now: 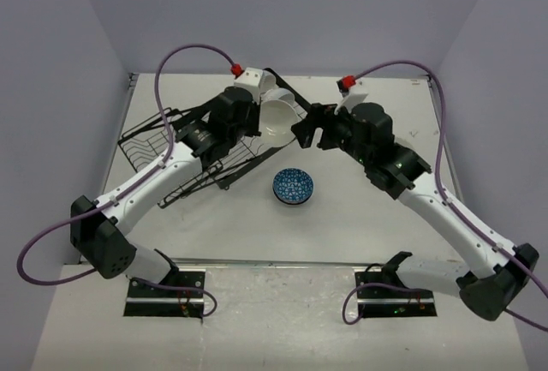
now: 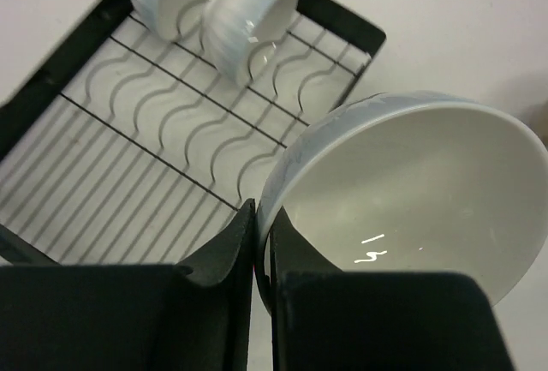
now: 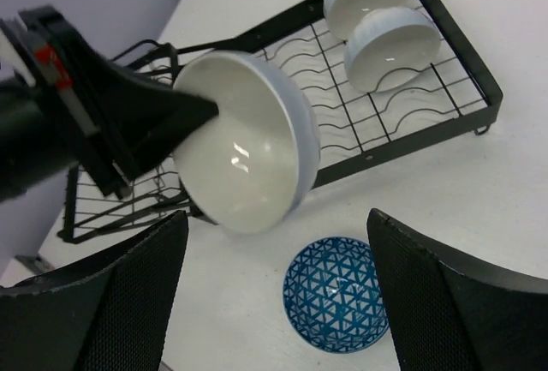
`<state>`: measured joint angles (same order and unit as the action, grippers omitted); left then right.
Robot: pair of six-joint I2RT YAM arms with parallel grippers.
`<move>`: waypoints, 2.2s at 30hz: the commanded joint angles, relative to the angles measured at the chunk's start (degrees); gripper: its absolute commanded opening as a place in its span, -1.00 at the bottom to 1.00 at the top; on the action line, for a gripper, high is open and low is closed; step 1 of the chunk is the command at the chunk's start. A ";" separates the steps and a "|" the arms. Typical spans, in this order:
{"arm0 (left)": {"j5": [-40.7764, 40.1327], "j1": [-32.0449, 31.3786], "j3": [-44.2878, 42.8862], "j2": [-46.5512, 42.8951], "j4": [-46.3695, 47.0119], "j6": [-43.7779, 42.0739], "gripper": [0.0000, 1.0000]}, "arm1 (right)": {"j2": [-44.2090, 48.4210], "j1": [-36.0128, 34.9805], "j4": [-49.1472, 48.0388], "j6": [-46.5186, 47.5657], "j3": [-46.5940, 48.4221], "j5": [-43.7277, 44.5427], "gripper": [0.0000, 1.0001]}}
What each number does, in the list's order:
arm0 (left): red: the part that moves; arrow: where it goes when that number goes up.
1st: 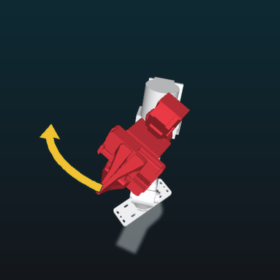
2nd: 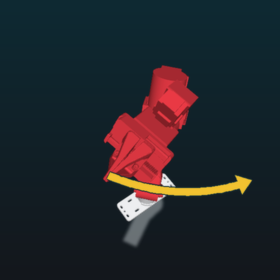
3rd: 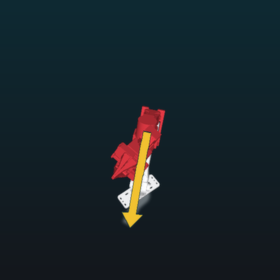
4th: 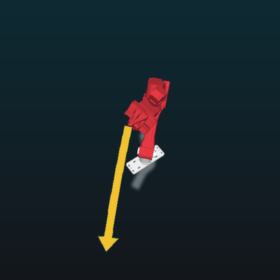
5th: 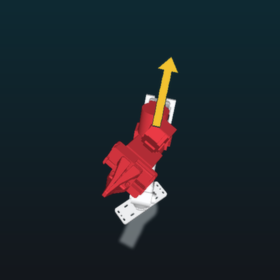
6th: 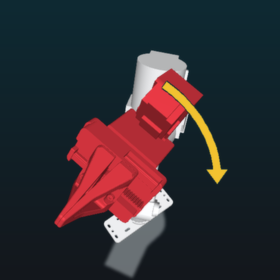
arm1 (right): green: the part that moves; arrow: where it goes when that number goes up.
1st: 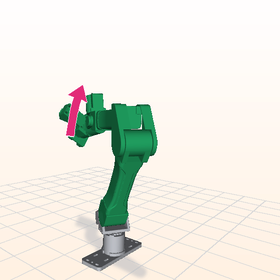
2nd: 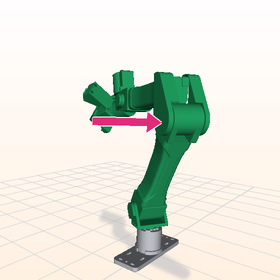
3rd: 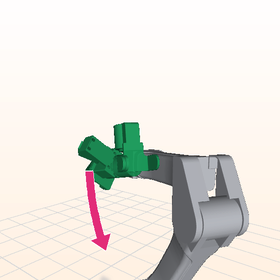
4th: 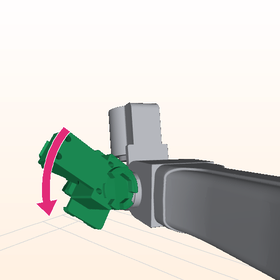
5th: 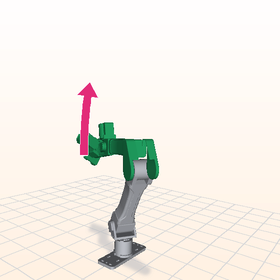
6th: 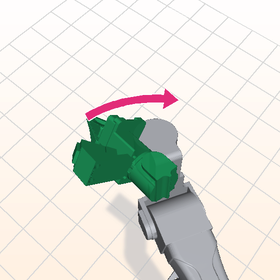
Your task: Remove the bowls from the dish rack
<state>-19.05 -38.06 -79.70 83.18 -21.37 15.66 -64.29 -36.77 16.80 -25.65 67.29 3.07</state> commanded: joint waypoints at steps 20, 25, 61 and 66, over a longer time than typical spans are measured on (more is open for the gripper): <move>7.11 -2.19 9.39 -9.26 7.66 5.52 -0.35 | -13.23 -3.58 10.80 2.80 5.67 19.97 -1.00; 1.48 -2.19 8.16 -13.47 4.23 5.87 1.00 | -7.62 7.57 10.80 0.26 -1.44 12.94 -1.00; -21.29 -0.35 33.82 -50.57 -8.96 4.73 1.00 | -3.69 20.25 20.38 3.68 -8.14 1.60 0.20; -17.01 7.37 36.10 -53.29 -6.77 4.03 1.00 | 2.77 19.72 -0.30 0.72 -9.88 -15.77 0.70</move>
<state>-36.38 -34.68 -44.73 31.68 -31.79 18.96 -63.51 -16.67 30.41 -22.26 57.95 -0.86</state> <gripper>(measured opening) 0.997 0.796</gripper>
